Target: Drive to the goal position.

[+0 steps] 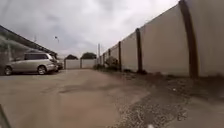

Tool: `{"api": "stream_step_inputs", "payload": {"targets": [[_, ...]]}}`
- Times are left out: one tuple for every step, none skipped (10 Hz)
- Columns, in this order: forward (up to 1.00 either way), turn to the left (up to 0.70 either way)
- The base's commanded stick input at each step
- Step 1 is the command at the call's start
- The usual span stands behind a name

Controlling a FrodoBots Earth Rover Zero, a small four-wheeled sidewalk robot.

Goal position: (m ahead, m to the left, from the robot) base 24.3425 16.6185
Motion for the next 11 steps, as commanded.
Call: {"api": "stream_step_inputs", "payload": {"targets": [[0.85, 0.0], [0.85, 0.0], [0.85, 0.18], [0.85, 0.34], [0.85, 0.34], [0.85, 0.34], [0.85, 0.34], [0.85, 0.34], [0.85, 0.34], [0.85, 0.34], [0.85, 0.34]]}}
